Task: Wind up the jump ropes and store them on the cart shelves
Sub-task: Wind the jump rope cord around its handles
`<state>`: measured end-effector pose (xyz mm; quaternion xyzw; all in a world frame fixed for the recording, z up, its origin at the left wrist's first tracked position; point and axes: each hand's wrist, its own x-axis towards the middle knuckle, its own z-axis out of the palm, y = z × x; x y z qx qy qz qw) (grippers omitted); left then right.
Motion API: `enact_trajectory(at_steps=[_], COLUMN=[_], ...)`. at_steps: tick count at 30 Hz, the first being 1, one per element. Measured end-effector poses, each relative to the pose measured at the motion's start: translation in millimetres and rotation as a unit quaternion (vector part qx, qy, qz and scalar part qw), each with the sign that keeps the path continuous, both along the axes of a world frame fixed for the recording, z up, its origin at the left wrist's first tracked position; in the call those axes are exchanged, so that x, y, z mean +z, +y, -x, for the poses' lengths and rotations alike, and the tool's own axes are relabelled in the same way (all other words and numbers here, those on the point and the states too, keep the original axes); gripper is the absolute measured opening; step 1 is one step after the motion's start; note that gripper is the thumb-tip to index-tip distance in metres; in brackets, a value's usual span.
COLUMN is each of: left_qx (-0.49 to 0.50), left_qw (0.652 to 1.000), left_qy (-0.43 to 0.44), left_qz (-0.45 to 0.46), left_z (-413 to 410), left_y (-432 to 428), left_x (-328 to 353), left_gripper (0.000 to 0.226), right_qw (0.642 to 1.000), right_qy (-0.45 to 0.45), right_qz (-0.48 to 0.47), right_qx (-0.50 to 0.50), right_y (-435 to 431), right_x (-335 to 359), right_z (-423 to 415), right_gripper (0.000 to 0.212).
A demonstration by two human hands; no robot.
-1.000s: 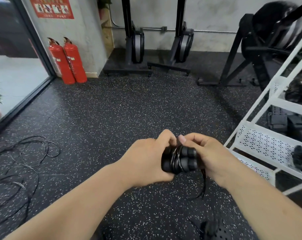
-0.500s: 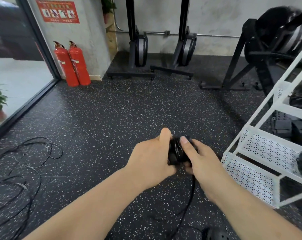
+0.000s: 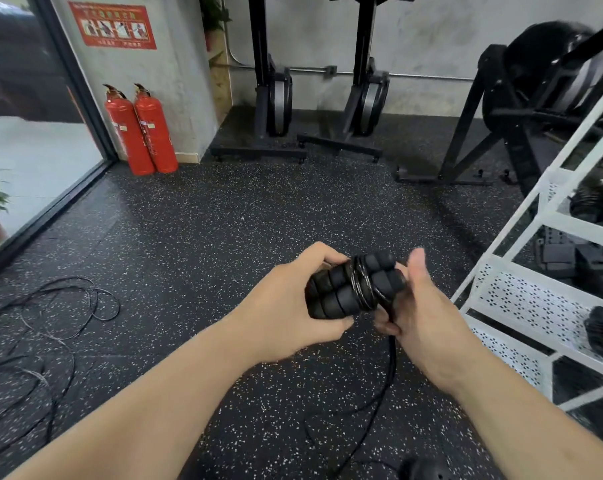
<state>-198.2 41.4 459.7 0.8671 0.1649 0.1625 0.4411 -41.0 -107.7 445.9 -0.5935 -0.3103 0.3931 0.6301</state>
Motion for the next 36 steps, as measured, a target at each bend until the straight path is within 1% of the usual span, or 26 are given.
enact_trajectory(at_steps=[1, 2, 3, 4, 6, 8, 10, 11, 12, 14, 15, 18, 20, 23, 24, 26, 27, 28, 29, 30, 32, 33, 34, 36], left_qx=[0.003, 0.010, 0.021, 0.033, 0.047, 0.042, 0.037, 0.040, 0.050, 0.084, 0.105, 0.171, 0.189, 0.154, 0.136, 0.089, 0.057, 0.021, -0.016, -0.050, -0.099, -0.114, -0.128, -0.150], left_qw=[1.000, 0.999, 0.999, 0.998, 0.995, 0.994, 0.993, 0.993, 0.994, 0.995, 0.994, 0.981, 0.967, 0.945, 0.939, 0.929, 0.925, 0.920, 0.914, 0.908, 0.898, 0.895, 0.893, 0.893], left_qy=[-0.010, -0.019, -0.028, -0.038, -0.058, -0.060, -0.056, -0.049, -0.039, -0.008, 0.010, 0.068, 0.118, 0.185, 0.199, 0.211, 0.213, 0.213, 0.211, 0.205, 0.184, 0.174, 0.167, 0.156], left_qz=[0.017, 0.024, 0.027, 0.034, 0.060, 0.084, 0.101, 0.099, 0.088, 0.052, 0.026, -0.065, -0.123, -0.220, -0.246, -0.291, -0.311, -0.329, -0.346, -0.362, -0.388, -0.395, -0.397, -0.394], left_z=[1, 0, -1, -3, -4, -5, -6, -6, -7, -8, -8, -10, -11, -10, -11, -14, -16, -17, -18, -18, -18, -18, -17, -15], left_y=[0, 0, 1, 2, 6, 8, 9, 10, 11, 15, 17, 24, 31, 35, 33, 26, 20, 15, 9, 4, -3, -6, -9, -14], left_x=[1, 1, 0, -1, -4, -6, -9, -11, -13, -15, -17, -25, -29, -30, -31, -32, -32, -32, -33, -33, -31, -29, -27, -24], left_gripper=[0.057, 0.057, 0.056, 0.056, 0.056, 0.056, 0.053, 0.052, 0.051, 0.050, 0.050, 0.055, 0.052, 0.039, 0.037, 0.037, 0.039, 0.042, 0.047, 0.050, 0.047, 0.044, 0.043, 0.047], right_qw=[1.000, 0.999, 0.997, 0.995, 0.990, 0.984, 0.983, 0.980, 0.971, 0.925, 0.903, 0.862, 0.810, 0.729, 0.710, 0.686, 0.687, 0.699, 0.723, 0.756, 0.822, 0.843, 0.856, 0.869], right_qy=[-0.003, -0.027, -0.056, -0.081, -0.104, -0.114, -0.097, -0.106, -0.152, -0.309, -0.365, -0.438, -0.512, -0.614, -0.638, -0.671, -0.675, -0.668, -0.649, -0.617, -0.534, -0.498, -0.473, -0.440], right_qz=[0.009, 0.027, 0.045, 0.062, 0.101, 0.134, 0.150, 0.163, 0.177, 0.212, 0.221, 0.253, 0.282, 0.293, 0.287, 0.267, 0.256, 0.244, 0.226, 0.208, 0.189, 0.188, 0.190, 0.195], right_qx=[0.007, 0.004, -0.004, -0.009, -0.002, -0.012, -0.033, -0.045, -0.058, -0.066, -0.054, 0.018, 0.047, 0.070, 0.080, 0.088, 0.085, 0.081, 0.073, 0.063, 0.060, 0.071, 0.087, 0.115], right_y=[0, 0, 0, 0, 2, 6, 12, 15, 16, 16, 15, 9, 3, -7, -9, -11, -11, -11, -11, -12, -15, -16, -18, -20], right_x=[-3, -7, -10, -14, -22, -29, -34, -34, -34, -32, -29, -21, -13, 10, 18, 29, 33, 34, 34, 32, 31, 30, 30, 31], right_z=[-2, -3, -3, 0, 8, 17, 22, 22, 20, 17, 19, 34, 44, 45, 44, 38, 32, 24, 13, 1, -19, -27, -33, -40], right_gripper=[0.073, 0.077, 0.073, 0.064, 0.048, 0.047, 0.048, 0.049, 0.050, 0.051, 0.049, 0.038, 0.031, 0.026, 0.026, 0.026, 0.026, 0.025, 0.024, 0.020, 0.015, 0.015, 0.016, 0.019])
